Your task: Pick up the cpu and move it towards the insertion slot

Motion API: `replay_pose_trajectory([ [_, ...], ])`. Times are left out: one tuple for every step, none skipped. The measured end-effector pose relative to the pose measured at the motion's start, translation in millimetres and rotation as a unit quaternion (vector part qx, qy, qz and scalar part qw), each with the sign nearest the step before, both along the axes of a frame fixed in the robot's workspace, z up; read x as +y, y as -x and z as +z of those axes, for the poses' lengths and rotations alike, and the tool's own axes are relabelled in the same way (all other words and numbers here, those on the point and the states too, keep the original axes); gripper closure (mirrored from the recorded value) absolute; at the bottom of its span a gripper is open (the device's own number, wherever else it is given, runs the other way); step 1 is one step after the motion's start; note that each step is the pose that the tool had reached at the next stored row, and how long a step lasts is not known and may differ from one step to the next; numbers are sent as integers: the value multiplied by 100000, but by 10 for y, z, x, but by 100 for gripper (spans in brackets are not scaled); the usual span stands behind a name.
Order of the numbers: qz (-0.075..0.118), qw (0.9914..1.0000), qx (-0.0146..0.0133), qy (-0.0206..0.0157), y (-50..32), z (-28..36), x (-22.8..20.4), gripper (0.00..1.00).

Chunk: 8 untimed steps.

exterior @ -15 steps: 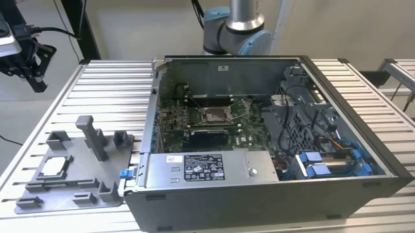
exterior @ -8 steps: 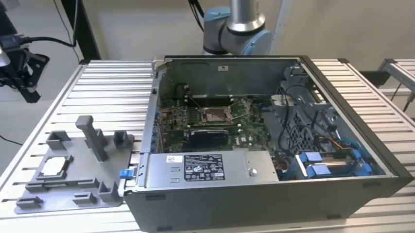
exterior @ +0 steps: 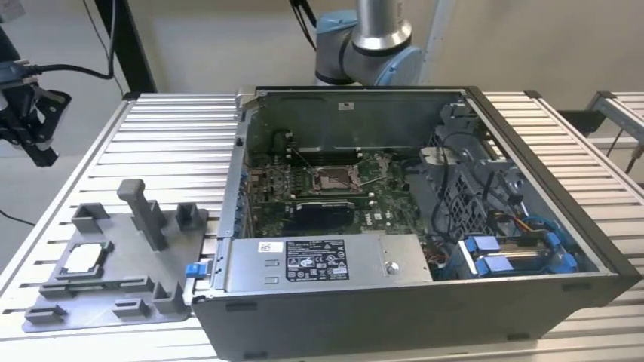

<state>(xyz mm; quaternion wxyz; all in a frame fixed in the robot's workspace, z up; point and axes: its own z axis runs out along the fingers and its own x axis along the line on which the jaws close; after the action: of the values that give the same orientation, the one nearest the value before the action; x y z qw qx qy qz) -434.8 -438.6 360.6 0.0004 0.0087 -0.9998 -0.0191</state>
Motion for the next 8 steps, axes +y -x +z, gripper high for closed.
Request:
replay_pose_trajectory([
  [-3,100000,4,2,0,0,0,100],
  [-5,100000,9,5,0,0,0,100],
  [-12,100000,9,5,1,0,1,100],
  [-11,100000,8,7,1,0,0,100],
  [-12,100000,7,4,1,-1,0,100],
  [-13,100000,11,7,1,-1,0,100],
  [-11,100000,10,7,1,-1,0,100],
  [-13,100000,9,5,1,-1,0,100],
])
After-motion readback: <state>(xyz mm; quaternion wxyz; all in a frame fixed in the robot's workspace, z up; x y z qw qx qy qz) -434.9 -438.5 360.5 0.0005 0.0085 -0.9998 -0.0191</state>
